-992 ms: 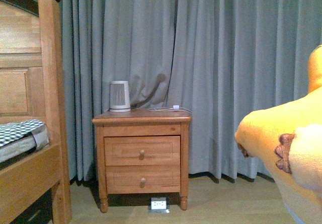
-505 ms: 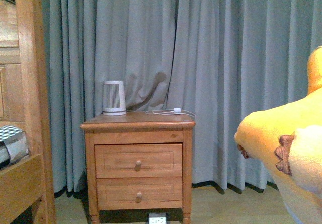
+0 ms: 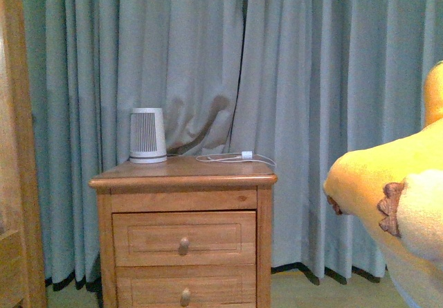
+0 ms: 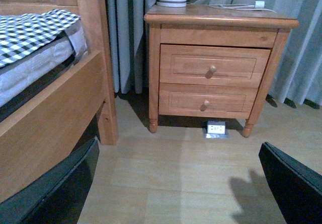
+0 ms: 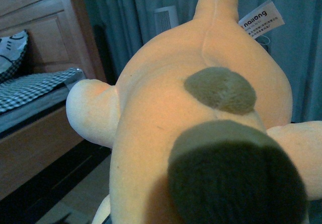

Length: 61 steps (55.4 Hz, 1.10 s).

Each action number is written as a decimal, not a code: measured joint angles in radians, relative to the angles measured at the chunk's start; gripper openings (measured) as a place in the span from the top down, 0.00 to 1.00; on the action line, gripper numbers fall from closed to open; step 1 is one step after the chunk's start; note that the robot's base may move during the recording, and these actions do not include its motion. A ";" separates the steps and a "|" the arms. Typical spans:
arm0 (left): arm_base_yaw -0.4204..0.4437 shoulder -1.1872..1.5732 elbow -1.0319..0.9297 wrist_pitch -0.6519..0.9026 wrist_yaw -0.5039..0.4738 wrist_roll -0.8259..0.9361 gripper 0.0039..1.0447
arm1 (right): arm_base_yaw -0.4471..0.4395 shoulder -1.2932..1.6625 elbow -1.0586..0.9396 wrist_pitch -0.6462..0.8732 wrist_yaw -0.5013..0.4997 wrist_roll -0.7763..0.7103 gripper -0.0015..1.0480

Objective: Put away toys

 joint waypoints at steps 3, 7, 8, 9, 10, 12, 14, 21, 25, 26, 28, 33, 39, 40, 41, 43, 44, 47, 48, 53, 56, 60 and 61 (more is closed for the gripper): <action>0.000 0.000 0.000 0.000 0.000 0.000 0.05 | 0.000 0.000 0.000 0.000 0.000 0.000 0.82; 0.000 0.000 0.000 0.000 0.000 0.000 0.05 | 0.000 0.000 0.000 0.000 -0.001 0.000 0.82; 0.000 0.000 0.000 0.000 0.000 0.000 0.05 | 0.000 0.000 0.000 0.000 0.000 0.000 0.82; 0.000 0.000 0.000 0.000 0.000 0.000 0.05 | 0.000 0.002 0.000 0.000 0.000 0.000 0.82; 0.000 0.000 0.000 0.000 0.000 0.000 0.05 | 0.000 0.004 0.000 0.000 0.000 0.000 0.82; 0.001 0.000 0.000 0.000 -0.005 0.000 0.05 | 0.000 0.005 0.000 0.000 -0.002 0.000 0.82; 0.002 0.000 0.000 0.000 -0.008 0.000 0.05 | 0.001 0.005 0.000 0.000 -0.005 0.000 0.82; 0.001 0.000 0.000 0.000 -0.006 0.000 0.05 | 0.001 0.005 0.000 0.000 -0.002 0.000 0.82; 0.001 0.001 0.000 0.000 -0.002 0.000 0.05 | 0.001 0.003 0.000 0.000 0.003 0.000 0.82; 0.001 0.001 0.000 0.000 0.000 0.000 0.05 | 0.001 0.003 0.000 0.000 0.005 0.000 0.82; 0.001 0.000 0.000 0.000 0.000 0.000 0.05 | 0.001 0.003 0.000 0.000 0.004 0.000 0.82; 0.001 0.000 0.000 0.000 -0.002 0.000 0.05 | 0.001 0.002 0.000 0.000 0.004 0.000 0.82; 0.001 0.000 0.000 0.000 -0.002 0.000 0.05 | 0.001 0.002 -0.001 0.000 0.003 0.000 0.82; 0.001 0.000 0.000 0.000 -0.002 0.000 0.05 | 0.001 0.002 -0.001 0.000 0.002 0.000 0.82; 0.001 0.000 0.000 0.000 -0.001 0.000 0.05 | 0.001 0.002 -0.001 0.000 0.000 0.000 0.82; 0.001 0.001 0.000 0.000 0.000 0.000 0.05 | 0.001 0.002 -0.001 0.000 0.002 0.000 0.82; 0.001 0.000 0.000 0.000 0.000 0.000 0.05 | 0.001 0.002 -0.001 0.000 0.005 0.000 0.82; 0.001 0.000 0.000 0.000 -0.004 0.000 0.05 | 0.001 0.002 -0.001 0.000 0.004 0.000 0.82; 0.001 0.000 0.000 0.000 -0.003 0.000 0.05 | 0.001 0.002 -0.001 0.000 0.003 0.000 0.82; 0.001 0.000 0.000 0.000 -0.002 0.000 0.05 | 0.001 0.001 -0.001 0.000 0.003 0.000 0.82; 0.001 0.001 0.000 0.000 0.000 0.000 0.05 | 0.001 0.001 -0.001 0.000 0.003 0.000 0.82; 0.001 0.000 0.000 0.000 -0.002 0.000 0.05 | 0.001 0.001 -0.001 0.000 0.003 0.000 0.82; 0.001 0.000 0.000 0.000 -0.001 0.000 0.05 | 0.001 0.000 -0.001 0.000 0.003 0.000 0.82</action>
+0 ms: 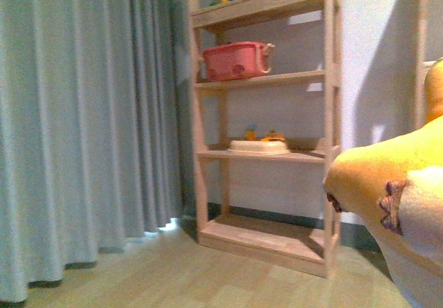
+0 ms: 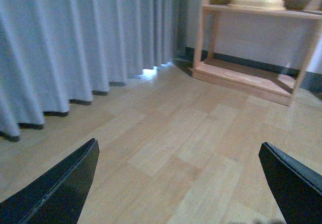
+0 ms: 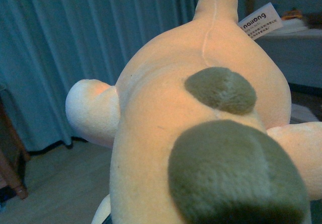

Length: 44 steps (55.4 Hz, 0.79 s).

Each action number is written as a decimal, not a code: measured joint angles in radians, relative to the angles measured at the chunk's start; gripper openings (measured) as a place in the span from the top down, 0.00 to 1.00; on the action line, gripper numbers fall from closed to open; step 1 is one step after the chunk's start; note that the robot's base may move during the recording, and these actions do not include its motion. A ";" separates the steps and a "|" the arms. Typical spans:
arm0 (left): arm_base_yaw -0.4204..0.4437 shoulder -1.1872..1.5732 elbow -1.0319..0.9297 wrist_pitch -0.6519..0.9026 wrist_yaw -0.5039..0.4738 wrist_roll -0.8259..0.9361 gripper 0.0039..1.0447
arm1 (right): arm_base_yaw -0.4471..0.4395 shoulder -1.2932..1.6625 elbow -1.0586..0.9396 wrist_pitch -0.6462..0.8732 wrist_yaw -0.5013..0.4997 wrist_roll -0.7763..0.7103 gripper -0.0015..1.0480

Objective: Put away toys

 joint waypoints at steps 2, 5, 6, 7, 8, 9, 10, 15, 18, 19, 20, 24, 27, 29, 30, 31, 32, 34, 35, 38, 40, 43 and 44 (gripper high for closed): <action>0.000 0.000 0.000 0.000 0.000 0.000 0.05 | 0.000 0.000 0.000 0.000 0.001 0.000 0.82; 0.000 0.000 0.000 0.000 0.000 0.000 0.05 | 0.000 0.000 0.000 0.000 0.000 0.000 0.82; 0.000 0.000 0.000 0.000 0.000 0.000 0.05 | 0.000 0.000 0.000 0.000 0.000 0.000 0.82; 0.000 0.000 0.000 0.000 0.000 0.000 0.05 | 0.000 0.000 0.000 0.000 0.000 0.000 0.82; 0.000 0.000 0.000 0.000 0.000 0.000 0.05 | 0.000 0.000 0.000 0.000 0.001 0.000 0.82; 0.000 0.000 0.000 0.000 0.000 0.000 0.05 | 0.000 0.000 0.000 0.000 0.000 0.000 0.82; 0.000 0.000 0.000 0.000 0.000 0.000 0.05 | 0.000 0.000 0.000 0.000 0.000 0.000 0.82; 0.000 0.000 0.000 0.000 0.000 0.000 0.05 | 0.000 0.000 0.000 0.000 0.000 0.000 0.82; 0.000 0.000 0.000 0.000 0.000 0.000 0.05 | 0.000 0.000 0.000 0.000 0.000 0.000 0.82; 0.000 0.000 0.000 0.000 0.000 0.000 0.05 | 0.000 0.000 0.000 0.000 0.001 0.000 0.82; 0.000 0.000 0.000 0.000 0.000 0.000 0.05 | 0.000 0.000 0.000 0.000 0.000 0.000 0.82; 0.000 0.000 0.000 0.000 0.000 0.000 0.05 | 0.000 0.000 0.000 0.000 0.000 0.000 0.82; 0.000 0.000 0.000 0.000 0.000 0.000 0.05 | 0.000 0.000 0.000 0.000 0.001 0.000 0.82; 0.000 0.000 0.000 0.000 0.000 0.000 0.05 | 0.000 0.000 0.000 0.000 0.000 0.000 0.82; 0.000 0.000 0.000 0.000 0.000 0.000 0.05 | 0.000 0.000 0.000 0.000 0.000 0.000 0.82; 0.000 0.000 0.000 0.000 0.000 0.000 0.05 | 0.000 0.000 0.000 0.000 0.000 0.000 0.82; 0.000 0.000 0.000 0.000 0.000 0.000 0.05 | 0.000 0.000 0.000 0.000 0.000 0.000 0.82; -0.001 0.000 0.000 0.000 0.003 0.000 0.05 | 0.000 0.000 0.000 0.000 0.002 0.000 0.82; -0.001 0.000 0.000 0.000 0.005 0.000 0.05 | -0.002 0.000 0.000 0.000 0.006 0.000 0.82; -0.001 0.000 0.000 0.000 0.005 0.000 0.05 | -0.002 -0.001 0.000 0.000 0.011 0.000 0.82; -0.001 0.000 0.000 0.000 0.003 0.000 0.05 | -0.002 -0.001 0.000 0.000 0.006 0.000 0.82; -0.001 0.000 0.000 0.000 0.001 0.000 0.05 | -0.002 -0.001 0.000 0.000 -0.001 0.000 0.82; -0.001 0.000 0.000 0.000 0.001 0.000 0.05 | -0.001 -0.001 0.000 0.000 -0.003 0.000 0.82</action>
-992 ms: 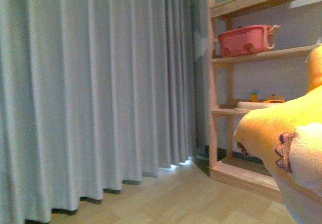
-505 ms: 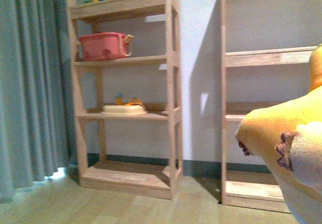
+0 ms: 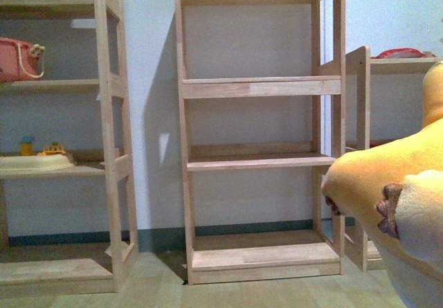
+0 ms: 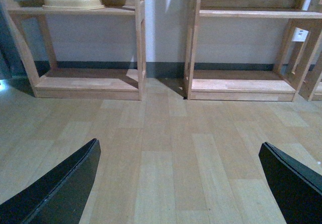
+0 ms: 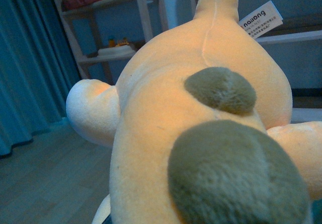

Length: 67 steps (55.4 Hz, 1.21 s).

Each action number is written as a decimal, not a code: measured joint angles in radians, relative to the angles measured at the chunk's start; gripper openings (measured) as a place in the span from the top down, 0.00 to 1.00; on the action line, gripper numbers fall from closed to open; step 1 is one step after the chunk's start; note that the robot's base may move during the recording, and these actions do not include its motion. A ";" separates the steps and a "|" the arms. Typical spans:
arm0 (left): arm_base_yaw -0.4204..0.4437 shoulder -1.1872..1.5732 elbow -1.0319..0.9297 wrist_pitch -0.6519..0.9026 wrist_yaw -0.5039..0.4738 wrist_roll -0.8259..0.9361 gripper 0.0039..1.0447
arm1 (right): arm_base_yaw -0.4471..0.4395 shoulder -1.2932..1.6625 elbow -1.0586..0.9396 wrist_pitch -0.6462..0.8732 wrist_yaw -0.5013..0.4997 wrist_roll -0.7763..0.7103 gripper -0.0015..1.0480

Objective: Put away toys

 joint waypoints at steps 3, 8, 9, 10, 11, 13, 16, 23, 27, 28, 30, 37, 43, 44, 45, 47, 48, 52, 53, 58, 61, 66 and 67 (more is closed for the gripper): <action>0.000 0.000 0.000 0.000 0.000 0.000 0.05 | 0.000 0.000 0.000 0.000 -0.003 0.000 0.82; 0.000 0.000 0.000 0.000 0.000 0.000 0.05 | 0.000 0.000 0.000 0.000 -0.002 0.000 0.82; 0.000 0.000 0.000 0.000 0.000 0.000 0.05 | 0.000 0.000 0.000 0.000 -0.002 0.000 0.82; 0.000 0.000 0.000 0.000 0.000 0.000 0.05 | 0.000 0.000 0.000 0.000 -0.003 0.000 0.82; 0.000 0.000 0.000 0.000 0.000 0.000 0.05 | 0.000 0.000 0.000 0.000 -0.003 0.000 0.82; 0.000 0.000 0.000 0.000 0.000 0.000 0.05 | 0.000 0.000 0.000 0.000 -0.003 0.000 0.82; 0.000 0.000 0.000 0.000 0.000 0.000 0.05 | 0.000 0.000 0.000 0.000 -0.002 0.000 0.82; 0.000 0.000 0.000 0.000 0.000 0.000 0.05 | 0.000 0.000 0.000 0.000 -0.001 0.000 0.82; 0.000 0.000 0.000 0.000 0.000 0.000 0.05 | 0.000 0.000 0.000 0.000 -0.001 0.000 0.82; 0.000 0.000 0.000 0.000 0.000 0.000 0.05 | 0.000 0.000 0.000 0.000 -0.001 0.000 0.82; 0.000 0.000 0.000 0.000 0.000 0.000 0.05 | 0.000 0.000 0.000 0.000 -0.002 0.000 0.82; 0.000 0.000 0.000 0.000 0.000 0.000 0.05 | 0.000 0.000 0.000 0.000 0.000 0.000 0.82; 0.000 0.000 0.000 0.000 0.000 0.000 0.05 | 0.000 0.000 0.000 0.000 0.002 0.000 0.82; 0.000 0.000 0.000 0.000 0.000 0.000 0.05 | 0.000 0.000 0.000 0.000 0.002 0.000 0.82; 0.000 0.000 0.000 0.000 0.000 0.000 0.05 | 0.000 0.000 0.000 0.000 0.002 0.000 0.82; 0.000 0.000 0.000 0.000 0.000 0.000 0.05 | 0.000 0.000 0.000 0.000 -0.001 0.000 0.82; 0.000 0.000 0.000 0.000 0.000 0.000 0.05 | 0.000 0.000 0.000 0.000 -0.001 0.000 0.82; 0.000 0.000 0.000 0.000 0.000 0.000 0.05 | 0.000 0.000 0.000 0.000 0.000 0.000 0.82; 0.000 0.000 0.000 0.000 0.000 0.000 0.05 | 0.000 0.000 0.000 0.000 0.001 0.000 0.82; 0.000 0.000 0.000 0.000 0.000 0.000 0.05 | 0.000 0.000 0.000 0.000 0.000 0.000 0.82; 0.000 0.000 0.000 0.000 0.000 0.000 0.05 | 0.000 0.000 0.000 0.000 0.000 0.000 0.82; 0.000 0.000 0.000 0.000 0.000 0.000 0.05 | 0.000 0.001 0.000 0.000 0.001 0.000 0.82; 0.000 0.000 0.000 0.000 0.000 0.000 0.05 | 0.000 0.001 0.000 0.000 0.001 0.000 0.82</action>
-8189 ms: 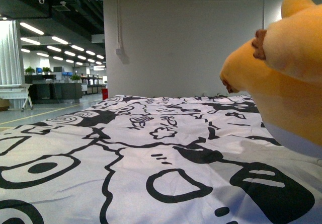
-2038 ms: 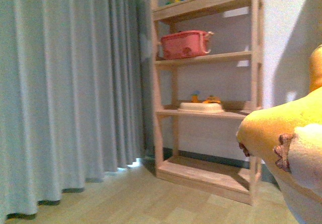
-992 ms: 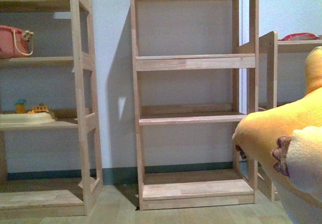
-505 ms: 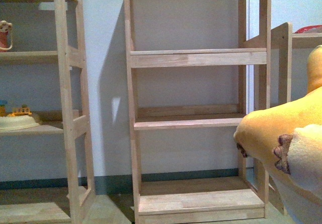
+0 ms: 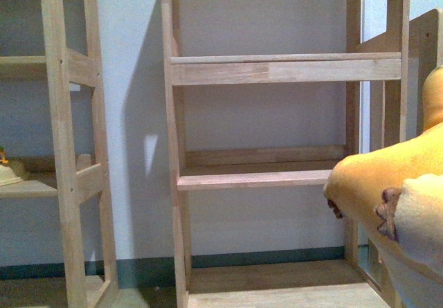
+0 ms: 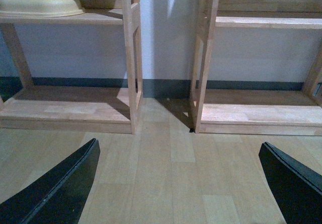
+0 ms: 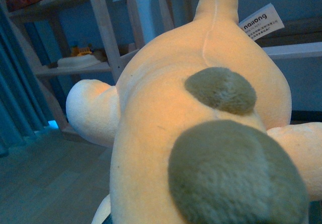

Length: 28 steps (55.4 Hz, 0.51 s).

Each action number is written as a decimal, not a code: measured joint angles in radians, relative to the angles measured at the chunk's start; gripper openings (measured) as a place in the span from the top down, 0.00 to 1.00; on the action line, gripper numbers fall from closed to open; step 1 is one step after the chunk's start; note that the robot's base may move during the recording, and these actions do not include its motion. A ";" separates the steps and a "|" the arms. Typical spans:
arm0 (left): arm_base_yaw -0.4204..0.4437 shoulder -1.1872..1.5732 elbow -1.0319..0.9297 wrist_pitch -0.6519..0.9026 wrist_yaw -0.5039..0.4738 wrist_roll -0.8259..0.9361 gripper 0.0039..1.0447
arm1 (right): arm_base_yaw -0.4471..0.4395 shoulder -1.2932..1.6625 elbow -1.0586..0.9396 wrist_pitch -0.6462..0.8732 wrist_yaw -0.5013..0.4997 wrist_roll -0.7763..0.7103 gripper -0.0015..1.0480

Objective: Put away toys

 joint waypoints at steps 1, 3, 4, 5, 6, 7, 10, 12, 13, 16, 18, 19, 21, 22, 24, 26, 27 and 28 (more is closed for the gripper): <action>0.000 0.000 0.000 0.000 0.000 0.000 0.05 | 0.000 0.000 0.000 0.000 -0.001 0.000 0.82; 0.000 0.000 0.000 0.000 0.001 0.000 0.05 | 0.000 0.000 0.000 0.000 0.000 0.000 0.82; 0.000 0.000 0.000 0.000 0.001 0.000 0.05 | 0.000 0.000 0.000 0.000 0.000 0.000 0.82; 0.000 0.000 0.000 0.000 0.000 0.000 0.05 | 0.000 -0.001 0.000 0.000 0.000 0.000 0.82; 0.000 0.000 0.000 0.000 0.000 0.000 0.05 | 0.000 -0.001 0.000 0.000 0.000 0.000 0.82; 0.000 0.000 0.000 0.000 0.000 0.000 0.05 | 0.000 0.000 0.000 0.000 0.000 0.000 0.82; 0.000 0.000 0.000 0.000 0.000 0.000 0.05 | 0.000 0.000 0.000 0.000 0.000 0.000 0.82; 0.000 0.000 0.000 0.000 0.000 0.000 0.05 | 0.000 0.000 0.000 0.000 0.000 0.000 0.82; 0.000 0.000 0.000 0.000 0.001 0.000 0.05 | 0.000 0.000 0.000 0.000 -0.001 0.000 0.82; 0.000 0.000 0.000 0.000 0.000 0.000 0.05 | 0.000 -0.001 0.000 0.000 -0.001 0.000 0.82; 0.000 0.000 0.000 0.000 0.000 0.000 0.05 | 0.000 -0.001 0.000 0.000 0.002 0.000 0.82; 0.000 0.000 0.000 0.000 0.000 0.000 0.05 | 0.000 0.000 0.000 0.000 0.002 0.000 0.82; 0.000 0.000 0.000 0.000 0.000 0.000 0.05 | 0.000 0.001 0.000 0.000 0.001 0.000 0.82; 0.000 0.000 0.000 0.000 0.000 0.000 0.05 | 0.000 0.001 0.000 0.000 0.000 0.000 0.82; 0.000 0.000 0.000 0.000 0.000 0.000 0.05 | 0.000 0.001 0.000 0.000 0.000 0.000 0.82; 0.000 0.000 0.000 0.000 0.001 0.000 0.05 | 0.000 0.000 0.000 0.000 0.000 0.000 0.82; 0.000 0.000 0.000 0.000 0.000 0.000 0.05 | 0.000 0.000 0.000 0.000 0.000 0.000 0.82; 0.000 0.000 0.000 0.000 0.001 0.000 0.05 | 0.000 0.001 0.000 0.000 0.000 0.000 0.82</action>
